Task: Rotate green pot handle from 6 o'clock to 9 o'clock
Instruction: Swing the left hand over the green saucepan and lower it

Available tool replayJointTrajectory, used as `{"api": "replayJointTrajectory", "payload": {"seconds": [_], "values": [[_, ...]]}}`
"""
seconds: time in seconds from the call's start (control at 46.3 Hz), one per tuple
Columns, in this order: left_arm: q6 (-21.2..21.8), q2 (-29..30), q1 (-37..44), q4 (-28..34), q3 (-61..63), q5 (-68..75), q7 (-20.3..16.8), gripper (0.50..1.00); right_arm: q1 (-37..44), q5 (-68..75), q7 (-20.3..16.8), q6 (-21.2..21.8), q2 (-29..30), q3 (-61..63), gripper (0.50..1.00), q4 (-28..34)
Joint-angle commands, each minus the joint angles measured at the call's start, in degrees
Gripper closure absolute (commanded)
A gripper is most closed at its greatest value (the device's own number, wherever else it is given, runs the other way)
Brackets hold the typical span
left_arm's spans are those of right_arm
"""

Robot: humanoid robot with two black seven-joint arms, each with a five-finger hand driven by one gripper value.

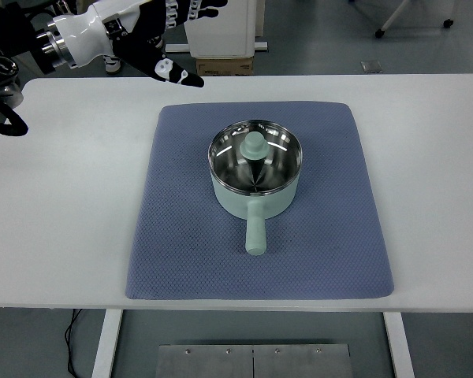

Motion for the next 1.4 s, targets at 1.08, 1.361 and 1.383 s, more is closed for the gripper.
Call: {"api": "replayJointTrajectory", "payload": {"seconds": [1.08, 1.361, 1.383], "values": [[-0.42, -2.45, -9.62, -16.25, -0.08, 31.26, 0.0, 0.5, 0.02, 0.0, 0.0, 0.04, -0.01, 0.0, 0.5, 0.0], [-0.77, -4.65, -10.77, -18.01, 0.1, 36.87, 0.0, 0.5, 0.02, 0.0, 0.0, 0.04, -0.01, 0.0, 0.5, 0.0], [-0.94, -4.91, -10.77, -18.01, 0.1, 37.24, 0.0, 0.5, 0.02, 0.0, 0.0, 0.04, -0.01, 0.0, 0.5, 0.0]]}}
